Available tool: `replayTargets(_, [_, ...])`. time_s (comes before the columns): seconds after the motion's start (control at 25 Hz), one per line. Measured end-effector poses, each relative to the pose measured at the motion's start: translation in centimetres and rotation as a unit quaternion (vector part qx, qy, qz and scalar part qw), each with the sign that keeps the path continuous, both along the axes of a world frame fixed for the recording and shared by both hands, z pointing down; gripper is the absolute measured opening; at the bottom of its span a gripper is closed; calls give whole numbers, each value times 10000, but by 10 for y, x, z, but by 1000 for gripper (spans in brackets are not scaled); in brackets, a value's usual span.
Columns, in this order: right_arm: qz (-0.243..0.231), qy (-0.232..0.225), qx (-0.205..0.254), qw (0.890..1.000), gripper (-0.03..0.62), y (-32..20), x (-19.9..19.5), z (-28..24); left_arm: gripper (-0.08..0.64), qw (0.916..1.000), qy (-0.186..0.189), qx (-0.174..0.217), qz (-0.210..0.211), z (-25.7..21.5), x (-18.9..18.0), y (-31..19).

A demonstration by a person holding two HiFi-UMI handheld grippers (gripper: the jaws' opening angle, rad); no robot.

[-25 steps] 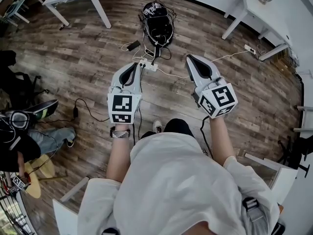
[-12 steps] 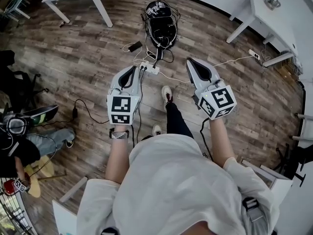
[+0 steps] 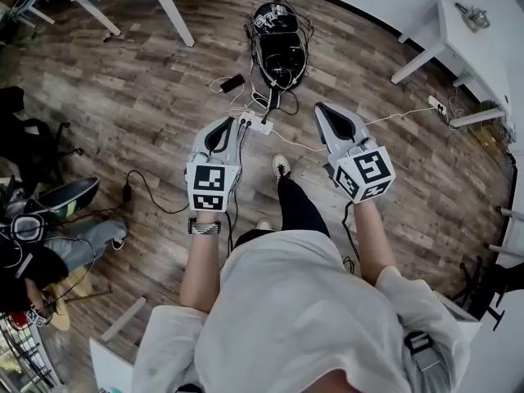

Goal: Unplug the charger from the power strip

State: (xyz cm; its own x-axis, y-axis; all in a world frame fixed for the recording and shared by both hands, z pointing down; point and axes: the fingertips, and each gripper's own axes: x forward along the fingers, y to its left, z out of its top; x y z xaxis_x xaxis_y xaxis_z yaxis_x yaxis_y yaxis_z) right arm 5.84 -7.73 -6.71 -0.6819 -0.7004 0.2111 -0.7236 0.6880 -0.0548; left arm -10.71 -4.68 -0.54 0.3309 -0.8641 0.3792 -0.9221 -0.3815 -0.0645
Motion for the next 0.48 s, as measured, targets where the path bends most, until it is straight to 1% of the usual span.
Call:
replayTargets(0.08, [-19, 66, -18, 10000, 2, -14, -1, 10, 3, 10000, -10, -77, -45, 11, -1, -12])
replayTargets(0.24, [-23, 154, -53, 9999, 2, -34, -2, 29, 3, 9996, 143, -226, -105, 36, 1, -27])
replayTargets(0.4, [25, 193, -117, 9997, 2, -50, -1, 56, 3, 9994, 102, -303, -94, 67, 0, -40])
replayTargets(0.48, [33, 221, -199, 9996, 2, -57, -1, 74, 3, 9990, 160, -387, -163, 85, -2, -47])
